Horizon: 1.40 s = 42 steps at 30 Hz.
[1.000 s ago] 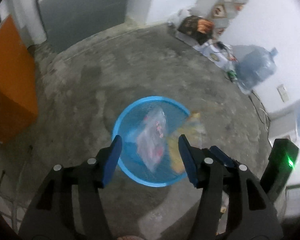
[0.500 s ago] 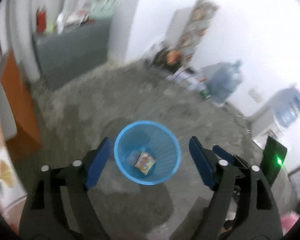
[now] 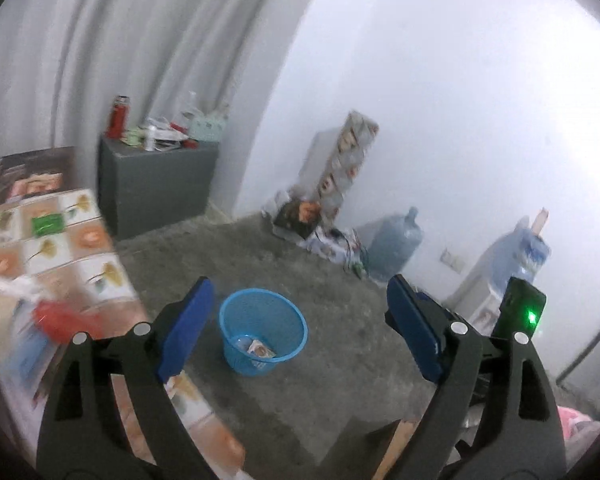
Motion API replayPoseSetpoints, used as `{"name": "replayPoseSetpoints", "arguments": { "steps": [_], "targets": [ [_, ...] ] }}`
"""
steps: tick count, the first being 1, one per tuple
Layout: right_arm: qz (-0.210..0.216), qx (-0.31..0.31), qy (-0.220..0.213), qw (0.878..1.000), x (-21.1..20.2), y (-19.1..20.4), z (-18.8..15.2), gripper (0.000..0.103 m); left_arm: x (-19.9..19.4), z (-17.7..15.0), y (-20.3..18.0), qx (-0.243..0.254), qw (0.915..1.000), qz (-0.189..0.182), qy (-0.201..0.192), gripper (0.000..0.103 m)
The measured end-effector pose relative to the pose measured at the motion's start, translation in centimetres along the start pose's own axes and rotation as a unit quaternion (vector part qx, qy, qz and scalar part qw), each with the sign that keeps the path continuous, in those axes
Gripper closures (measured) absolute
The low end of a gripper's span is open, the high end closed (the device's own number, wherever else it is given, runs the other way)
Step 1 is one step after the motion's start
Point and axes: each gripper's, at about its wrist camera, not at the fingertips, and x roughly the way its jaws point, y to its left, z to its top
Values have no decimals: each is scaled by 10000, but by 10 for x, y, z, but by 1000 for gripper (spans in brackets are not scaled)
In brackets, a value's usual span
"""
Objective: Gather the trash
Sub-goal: 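Move both tools back toward the table, then grasp the white tissue with the left tool while the right tool grasps the red wrapper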
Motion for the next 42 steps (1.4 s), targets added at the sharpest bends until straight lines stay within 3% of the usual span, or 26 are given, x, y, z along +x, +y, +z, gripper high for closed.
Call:
{"name": "replayPoseSetpoints", "arguments": {
  "steps": [6,13,19,22,27,31,36,38,40,42],
  "targets": [
    [196,-429,-289,9985,-46,66,-3,6,-90,-31,26,-403,9970,461,-474,19],
    [711,-618,-388,9948,-57,129,8,6,-187,-72,74,-759,9817,1438,-988,19],
    [1317,-678,8,9890,-37,164,8,6,-226,-80,115,-900,9713,1934,-1049,19],
    [1566,-641,375,9849,-15,178,4,6,-225,-70,130,-804,9711,2030,-963,19],
    [1516,-1030,630,9810,17,200,-7,6,-228,-41,156,-640,9759,2000,-587,19],
    [1545,-1311,763,9763,43,209,-17,6,-205,0,195,-1049,9797,1707,-102,19],
    [1600,-1507,951,9709,79,212,-26,10,-151,29,260,-1933,9668,1597,485,23],
    [1634,-1657,1062,9667,96,215,-30,13,-130,33,278,-2001,9638,1619,699,26],
    [1726,-1768,1260,9608,113,217,-35,18,-113,36,282,-1696,9669,1751,751,32],
    [1866,-1789,1457,9550,126,217,-39,22,-95,39,272,-754,9754,1864,903,32]
  ]
}}
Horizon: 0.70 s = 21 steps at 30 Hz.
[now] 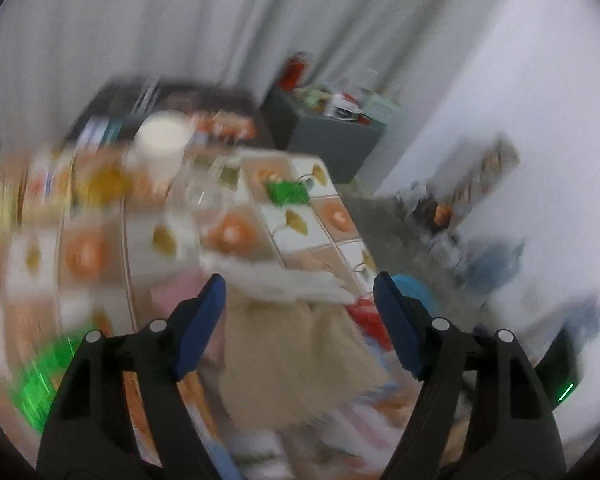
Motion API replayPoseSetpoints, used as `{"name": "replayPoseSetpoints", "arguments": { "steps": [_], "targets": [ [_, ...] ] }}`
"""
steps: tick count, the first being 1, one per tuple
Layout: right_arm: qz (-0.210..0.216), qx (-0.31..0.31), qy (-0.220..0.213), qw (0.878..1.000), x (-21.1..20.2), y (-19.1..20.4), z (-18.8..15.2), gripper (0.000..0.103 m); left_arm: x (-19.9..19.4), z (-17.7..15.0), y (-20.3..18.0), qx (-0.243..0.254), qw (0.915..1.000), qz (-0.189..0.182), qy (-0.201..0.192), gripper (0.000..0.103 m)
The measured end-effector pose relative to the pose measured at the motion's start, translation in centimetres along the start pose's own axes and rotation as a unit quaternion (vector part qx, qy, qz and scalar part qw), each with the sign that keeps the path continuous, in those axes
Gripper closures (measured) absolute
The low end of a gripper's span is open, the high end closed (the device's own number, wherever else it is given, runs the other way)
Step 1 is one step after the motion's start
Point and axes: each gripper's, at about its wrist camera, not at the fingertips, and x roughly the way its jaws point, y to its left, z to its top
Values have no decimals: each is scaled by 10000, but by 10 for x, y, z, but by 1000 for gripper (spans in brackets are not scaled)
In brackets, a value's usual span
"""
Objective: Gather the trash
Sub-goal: 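Grasp the white tissue with the left tool while the right tool grasps the red wrapper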
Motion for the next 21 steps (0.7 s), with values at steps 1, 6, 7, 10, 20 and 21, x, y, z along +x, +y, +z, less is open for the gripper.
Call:
{"name": "replayPoseSetpoints", "arguments": {
  "steps": [1,6,7,10,20,21],
  "targets": [
    [111,-6,107,9999,7,-2,0,23,8,-1,-10,517,9985,150,50,32],
    [474,-300,561,9968,41,-7,-1,26,47,-11,-37,2233,9718,600,464,32],
    [549,-402,667,9955,50,-7,-1,27,52,-11,-37,2349,9683,648,547,32],
    [632,-617,882,9922,69,-7,0,31,71,-10,-33,2621,9587,788,770,32],
    [756,-1015,1216,9845,119,-11,6,46,100,-10,-29,3079,9403,545,1343,45],
    [768,-1040,1231,9839,122,-11,6,48,101,-9,-29,3098,9396,521,1358,47]
  ]
}}
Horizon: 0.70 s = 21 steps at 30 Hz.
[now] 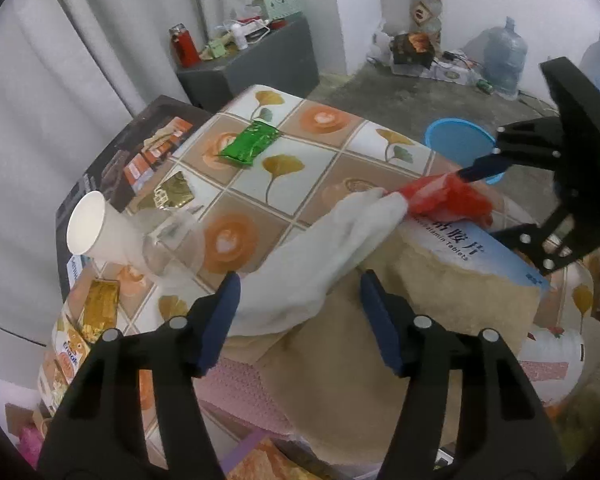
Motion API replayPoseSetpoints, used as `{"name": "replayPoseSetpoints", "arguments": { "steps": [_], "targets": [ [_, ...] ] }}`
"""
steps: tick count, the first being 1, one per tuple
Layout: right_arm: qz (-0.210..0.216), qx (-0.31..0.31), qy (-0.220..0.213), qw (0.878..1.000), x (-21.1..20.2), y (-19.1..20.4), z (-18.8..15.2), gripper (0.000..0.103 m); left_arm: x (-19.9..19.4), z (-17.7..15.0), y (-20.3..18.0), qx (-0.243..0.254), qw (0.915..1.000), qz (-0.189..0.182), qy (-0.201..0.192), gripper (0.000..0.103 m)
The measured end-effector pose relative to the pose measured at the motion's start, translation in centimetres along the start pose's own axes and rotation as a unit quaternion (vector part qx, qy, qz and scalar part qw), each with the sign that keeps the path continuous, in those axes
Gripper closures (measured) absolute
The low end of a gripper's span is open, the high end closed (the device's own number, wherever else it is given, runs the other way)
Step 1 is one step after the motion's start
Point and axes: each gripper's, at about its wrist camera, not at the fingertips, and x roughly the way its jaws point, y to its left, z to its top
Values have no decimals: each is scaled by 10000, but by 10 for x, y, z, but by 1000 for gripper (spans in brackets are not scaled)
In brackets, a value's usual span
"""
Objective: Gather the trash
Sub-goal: 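Grasp the white tissue with the left tool while the right tool grasps the red wrapper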
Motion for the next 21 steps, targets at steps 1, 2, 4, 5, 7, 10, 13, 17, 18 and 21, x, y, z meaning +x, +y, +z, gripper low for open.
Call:
{"name": "replayPoseSetpoints", "arguments": {
  "steps": [1,2,4,5,7,10,13,17,18,21],
  "targets": [
    [20,-19,11,10000,2,-1,1,51,1,1,0,49,10000,-49,24,51],
    [18,-41,20,10000,4,-1,2,52,2,1,-1,111,9999,-68,79,52],
    [14,-67,18,10000,4,-1,2,59,6,2,-2,157,9996,-134,170,57],
    [14,-65,5,10000,4,-2,3,61,7,3,-2,143,9995,-186,204,62],
    [41,-14,-32,10000,4,-4,3,66,9,3,-2,104,9994,-239,236,69],
    [56,58,-109,9999,1,-6,4,72,8,3,-2,92,9995,-250,164,80],
    [11,85,-200,9998,-6,-6,5,78,4,4,-3,105,9997,-216,80,85],
    [5,199,-305,9993,-16,-8,8,86,-5,5,-2,50,9998,-171,-63,90],
    [-5,211,-332,9992,-17,-8,8,87,-9,6,-1,13,9998,-146,-115,92],
    [-10,237,-421,9988,-25,-7,9,88,-20,7,1,-71,9997,-119,-210,93]
  ]
}}
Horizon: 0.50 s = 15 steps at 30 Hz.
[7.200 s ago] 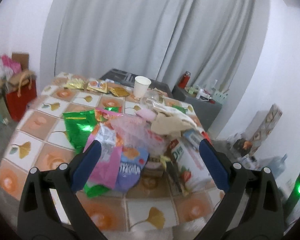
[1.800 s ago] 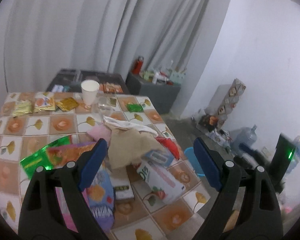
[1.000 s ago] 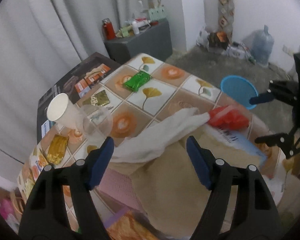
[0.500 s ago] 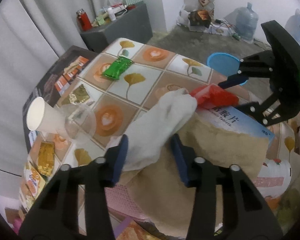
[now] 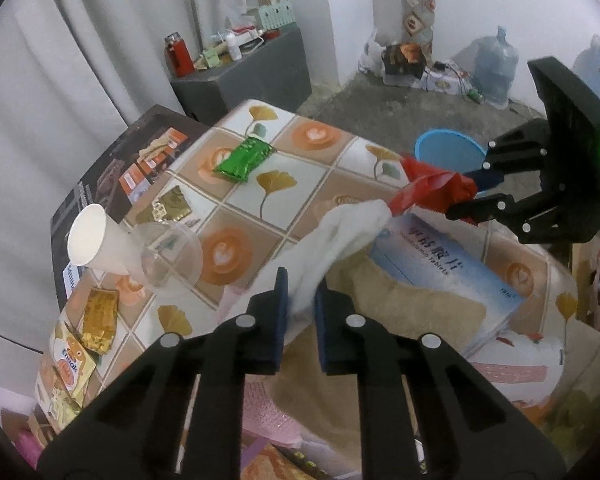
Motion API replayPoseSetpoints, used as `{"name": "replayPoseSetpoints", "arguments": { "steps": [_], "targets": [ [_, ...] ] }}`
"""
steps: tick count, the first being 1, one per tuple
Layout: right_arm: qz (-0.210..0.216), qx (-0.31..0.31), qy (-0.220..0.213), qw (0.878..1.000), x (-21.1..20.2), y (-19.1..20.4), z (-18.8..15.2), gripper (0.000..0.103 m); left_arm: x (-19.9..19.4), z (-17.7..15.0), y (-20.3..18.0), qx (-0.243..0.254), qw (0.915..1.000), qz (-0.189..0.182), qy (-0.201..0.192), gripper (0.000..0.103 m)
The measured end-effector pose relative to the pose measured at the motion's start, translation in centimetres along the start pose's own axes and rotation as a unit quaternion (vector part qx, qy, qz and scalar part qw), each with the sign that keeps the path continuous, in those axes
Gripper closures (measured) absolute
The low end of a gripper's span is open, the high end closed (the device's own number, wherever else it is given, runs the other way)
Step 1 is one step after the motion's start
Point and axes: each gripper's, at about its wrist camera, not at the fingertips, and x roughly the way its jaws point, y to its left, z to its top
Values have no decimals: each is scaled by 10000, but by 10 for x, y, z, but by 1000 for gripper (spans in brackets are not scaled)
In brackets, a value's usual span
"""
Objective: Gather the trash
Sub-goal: 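Grasp the white tissue with the left tool while the right tool grasps the red wrapper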
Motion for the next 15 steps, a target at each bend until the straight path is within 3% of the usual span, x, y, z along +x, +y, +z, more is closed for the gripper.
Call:
{"name": "replayPoseSetpoints", "arguments": {
  "steps": [9,15],
  "targets": [
    [18,60,-389,9992,-32,8,12,88,-42,2,8,-485,9982,-64,-342,93],
    [54,47,-574,9983,-51,17,17,88,-72,1,24,-1213,9896,-421,-646,93]
  ]
}}
